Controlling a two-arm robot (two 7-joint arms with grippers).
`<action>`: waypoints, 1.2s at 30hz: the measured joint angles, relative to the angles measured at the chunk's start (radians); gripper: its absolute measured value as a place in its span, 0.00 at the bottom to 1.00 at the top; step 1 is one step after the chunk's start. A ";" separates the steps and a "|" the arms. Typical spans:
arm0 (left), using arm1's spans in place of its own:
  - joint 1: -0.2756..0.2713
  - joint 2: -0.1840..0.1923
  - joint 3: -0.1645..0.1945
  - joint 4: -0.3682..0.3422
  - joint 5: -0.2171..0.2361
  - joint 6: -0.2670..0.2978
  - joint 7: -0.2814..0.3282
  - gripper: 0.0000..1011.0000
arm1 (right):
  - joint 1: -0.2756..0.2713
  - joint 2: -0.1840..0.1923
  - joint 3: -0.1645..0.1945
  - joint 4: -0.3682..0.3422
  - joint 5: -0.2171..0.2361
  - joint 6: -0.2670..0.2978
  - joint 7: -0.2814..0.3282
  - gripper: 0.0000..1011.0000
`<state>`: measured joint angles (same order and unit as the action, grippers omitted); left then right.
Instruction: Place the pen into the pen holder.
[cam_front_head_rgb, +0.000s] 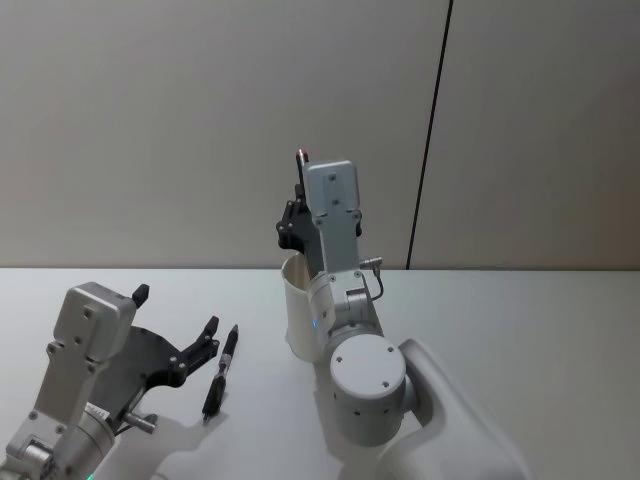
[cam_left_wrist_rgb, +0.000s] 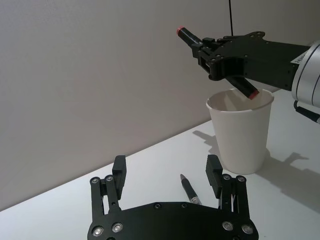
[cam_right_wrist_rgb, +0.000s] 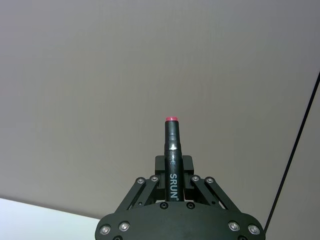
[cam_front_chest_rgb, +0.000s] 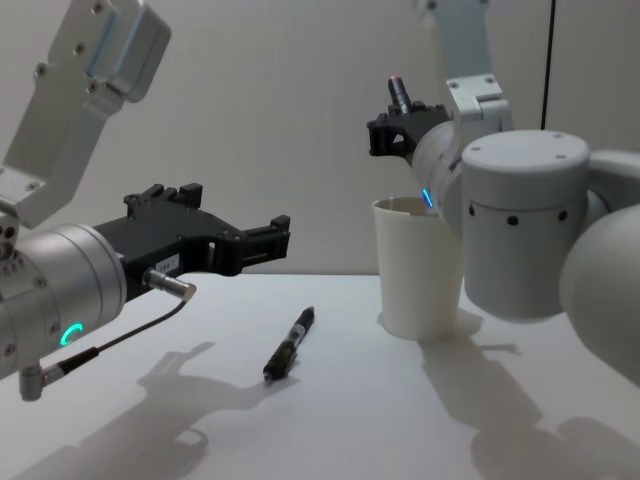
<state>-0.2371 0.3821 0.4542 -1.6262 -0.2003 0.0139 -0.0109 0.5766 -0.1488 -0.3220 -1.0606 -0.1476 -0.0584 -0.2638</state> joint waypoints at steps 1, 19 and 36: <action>0.000 0.000 0.000 0.000 0.000 0.000 0.000 0.99 | 0.000 0.000 0.000 0.003 0.000 -0.002 0.001 0.18; 0.000 0.000 0.000 0.000 0.000 0.000 0.000 0.99 | -0.028 0.012 0.019 0.005 0.002 -0.033 0.037 0.18; 0.000 0.000 0.000 0.000 0.000 0.000 0.000 0.99 | -0.052 0.019 0.035 -0.003 0.004 -0.053 0.064 0.18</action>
<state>-0.2372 0.3822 0.4542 -1.6262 -0.2004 0.0139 -0.0109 0.5241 -0.1294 -0.2874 -1.0637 -0.1438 -0.1116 -0.2000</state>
